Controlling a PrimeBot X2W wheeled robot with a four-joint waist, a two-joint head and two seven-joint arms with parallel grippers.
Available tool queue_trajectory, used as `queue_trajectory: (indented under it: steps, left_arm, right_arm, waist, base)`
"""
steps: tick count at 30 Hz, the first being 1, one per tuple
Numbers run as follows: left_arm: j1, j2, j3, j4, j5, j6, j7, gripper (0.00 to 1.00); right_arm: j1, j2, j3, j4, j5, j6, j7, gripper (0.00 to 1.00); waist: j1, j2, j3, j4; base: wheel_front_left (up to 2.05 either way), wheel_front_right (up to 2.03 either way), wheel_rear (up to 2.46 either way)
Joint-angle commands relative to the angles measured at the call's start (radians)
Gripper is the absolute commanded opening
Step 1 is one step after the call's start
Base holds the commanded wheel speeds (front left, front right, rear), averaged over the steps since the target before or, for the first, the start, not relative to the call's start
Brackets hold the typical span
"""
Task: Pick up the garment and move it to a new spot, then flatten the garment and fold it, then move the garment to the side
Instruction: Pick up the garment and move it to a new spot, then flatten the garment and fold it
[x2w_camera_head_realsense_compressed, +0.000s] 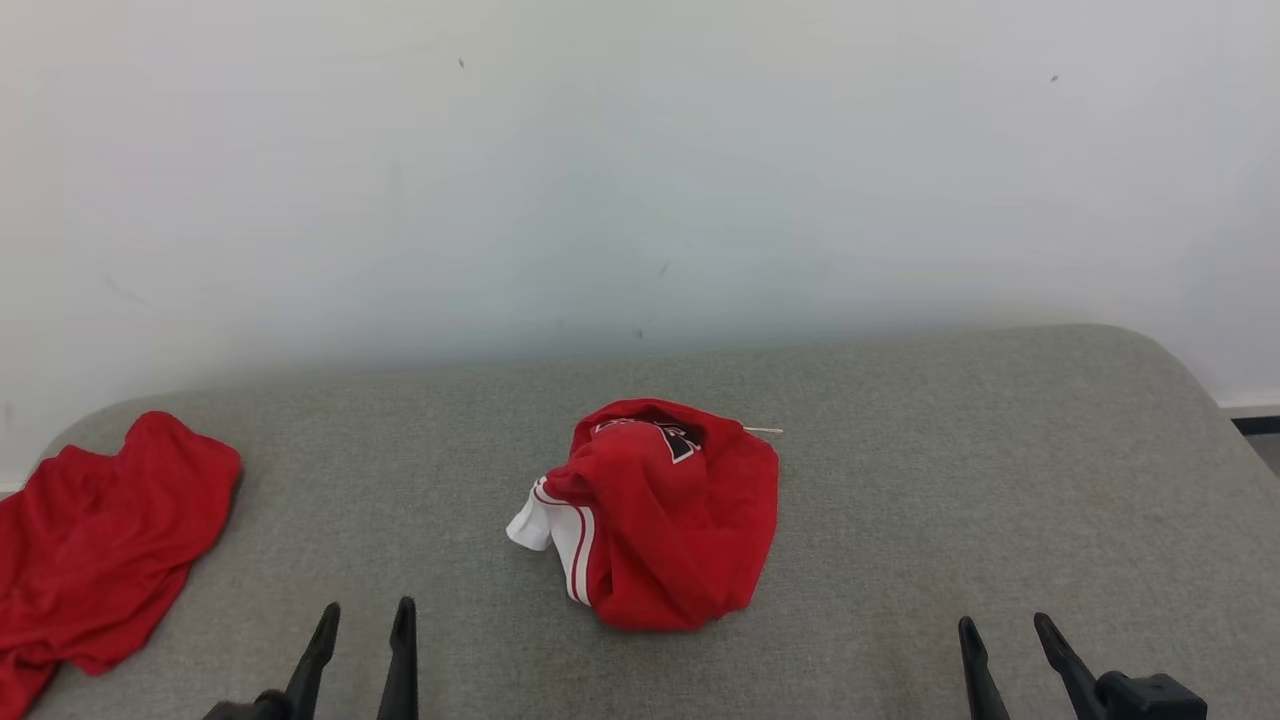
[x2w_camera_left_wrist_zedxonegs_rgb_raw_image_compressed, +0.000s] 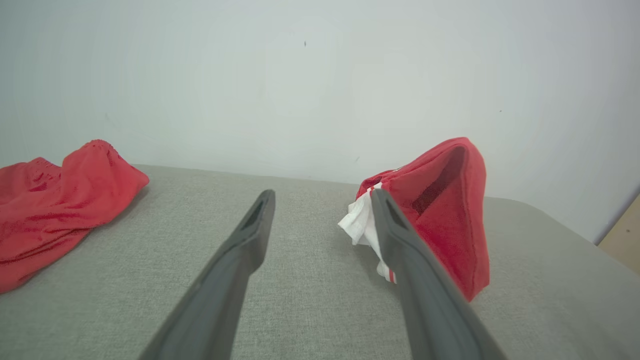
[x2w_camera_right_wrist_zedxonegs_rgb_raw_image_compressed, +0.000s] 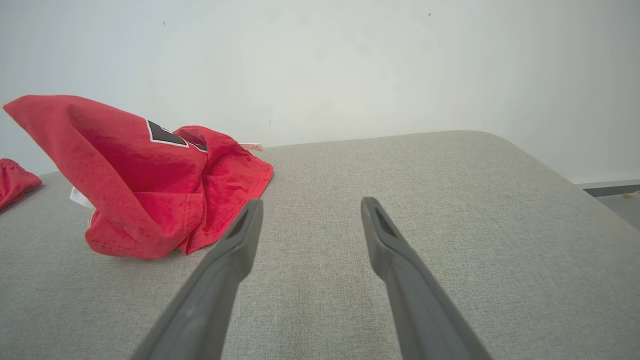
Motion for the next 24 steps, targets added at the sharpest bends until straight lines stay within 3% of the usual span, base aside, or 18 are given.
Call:
queue_trajectory:
  steps: [1, 4, 8, 16, 24]
  left_arm:
    - [0.048, -0.015, 0.033, -0.030, 0.018, 0.006, -0.003, 1.00]
    - [0.113, -0.058, 0.129, -0.095, 0.038, -0.003, -0.003, 1.00]
    - [0.157, -0.081, 0.193, -0.115, 0.056, -0.054, -0.003, 1.00]
    - [0.208, -0.068, 0.203, -0.063, 0.072, -0.121, -0.003, 1.00]
    - [0.198, -0.066, 0.206, -0.058, 0.054, -0.132, -0.003, 1.00]
  right_arm:
    - [0.012, -0.001, -0.002, 0.006, 0.005, 0.003, -0.014, 1.00]
    - [0.017, -0.001, -0.012, 0.022, 0.009, 0.003, -0.036, 1.00]
    - [0.017, -0.001, -0.020, 0.037, 0.011, 0.003, -0.052, 1.00]
    - [0.021, -0.001, -0.006, 0.065, 0.000, 0.003, -0.047, 1.00]
    - [0.027, -0.001, -0.012, 0.061, -0.004, 0.003, -0.039, 1.00]
  waist:
    - [0.0000, 0.0000, -0.017, 0.025]
    - [0.0000, 0.0000, -0.027, 0.040]
    - [0.0000, 0.0000, -0.033, 0.051]
    - [0.0000, 0.0000, -0.046, 0.052]
    - [0.0000, 0.0000, -0.043, 0.055]
  base:
    - [0.00, 0.00, 0.00]
    - [0.00, 0.00, 0.00]
    - [0.00, 0.00, 0.00]
    - [0.00, 0.00, 0.00]
    - [0.00, 0.00, 0.00]
